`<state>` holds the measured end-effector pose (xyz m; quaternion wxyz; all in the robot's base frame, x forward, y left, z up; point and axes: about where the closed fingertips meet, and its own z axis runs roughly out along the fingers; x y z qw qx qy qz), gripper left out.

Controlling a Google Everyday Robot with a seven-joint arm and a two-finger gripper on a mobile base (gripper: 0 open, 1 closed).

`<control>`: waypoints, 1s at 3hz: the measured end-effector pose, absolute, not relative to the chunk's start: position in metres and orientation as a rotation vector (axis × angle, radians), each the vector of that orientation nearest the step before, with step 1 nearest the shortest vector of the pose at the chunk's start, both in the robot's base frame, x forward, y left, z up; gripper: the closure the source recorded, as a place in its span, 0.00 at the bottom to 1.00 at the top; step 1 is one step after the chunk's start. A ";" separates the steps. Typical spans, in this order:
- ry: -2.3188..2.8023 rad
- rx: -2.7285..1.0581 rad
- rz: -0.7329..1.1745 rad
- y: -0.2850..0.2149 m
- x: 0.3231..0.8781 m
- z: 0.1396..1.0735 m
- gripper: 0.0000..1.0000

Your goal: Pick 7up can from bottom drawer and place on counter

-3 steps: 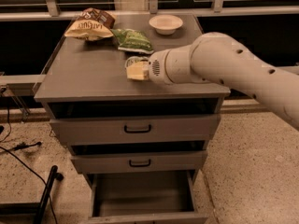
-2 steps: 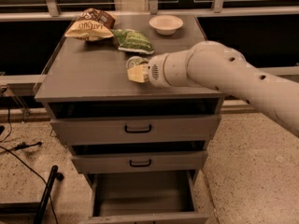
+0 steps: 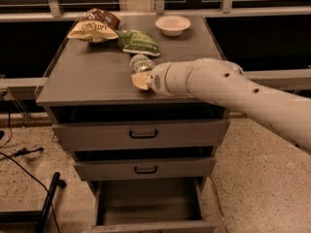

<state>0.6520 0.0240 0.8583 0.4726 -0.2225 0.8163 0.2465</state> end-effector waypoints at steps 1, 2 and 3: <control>1.937 -0.525 0.598 0.023 0.661 0.846 1.00; 1.879 -0.525 0.596 0.023 0.667 0.843 1.00; 1.873 -0.525 0.597 0.023 0.667 0.846 1.00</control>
Offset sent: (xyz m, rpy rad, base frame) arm 0.0244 -0.0042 -0.0245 0.0795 -0.2045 -0.0191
